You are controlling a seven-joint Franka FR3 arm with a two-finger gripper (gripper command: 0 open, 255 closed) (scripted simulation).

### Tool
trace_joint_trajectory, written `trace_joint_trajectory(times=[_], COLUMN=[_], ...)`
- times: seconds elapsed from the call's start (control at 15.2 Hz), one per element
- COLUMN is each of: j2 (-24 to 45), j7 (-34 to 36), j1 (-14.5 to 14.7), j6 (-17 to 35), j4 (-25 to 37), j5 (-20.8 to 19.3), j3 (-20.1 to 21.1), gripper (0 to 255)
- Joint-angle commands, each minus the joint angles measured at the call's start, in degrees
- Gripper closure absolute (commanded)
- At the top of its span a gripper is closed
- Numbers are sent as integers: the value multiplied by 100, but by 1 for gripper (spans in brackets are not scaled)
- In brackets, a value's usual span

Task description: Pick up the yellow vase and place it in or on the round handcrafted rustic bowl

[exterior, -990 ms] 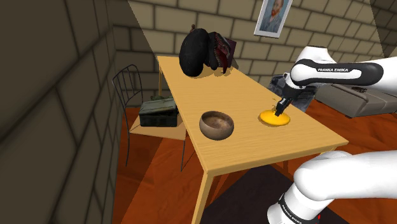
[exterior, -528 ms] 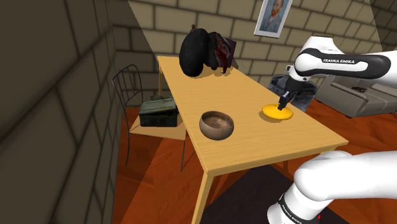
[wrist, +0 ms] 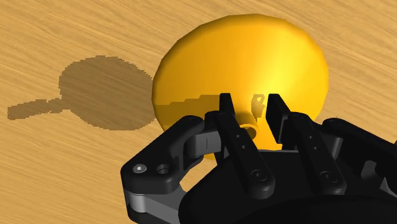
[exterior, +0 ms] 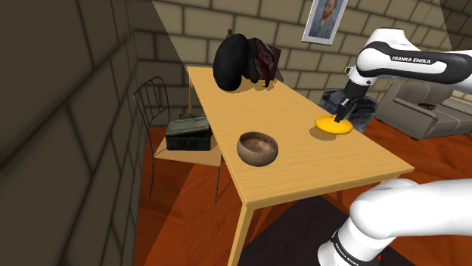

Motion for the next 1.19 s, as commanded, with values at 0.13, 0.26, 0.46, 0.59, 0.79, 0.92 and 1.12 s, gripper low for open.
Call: trace_joint_trajectory(times=[0.13, 0.26, 0.46, 0.59, 0.79, 0.92, 1.12], j2=[32, 60, -5, -48, -63, -39, 47], j7=[-12, -25, 250, 525, 935, 1207, 1609], j1=[29, 43, 112, 186, 312, 402, 537], j6=[-298, -441, -530, -585, -656, -696, -745], j4=[326, 497, 468, 431, 422, 448, 534], j5=[60, 87, 203, 324, 518, 650, 850], j3=[68, 92, 357, 614, 987, 1231, 1589], gripper=[255, 255, 255, 255, 255, 255, 255])
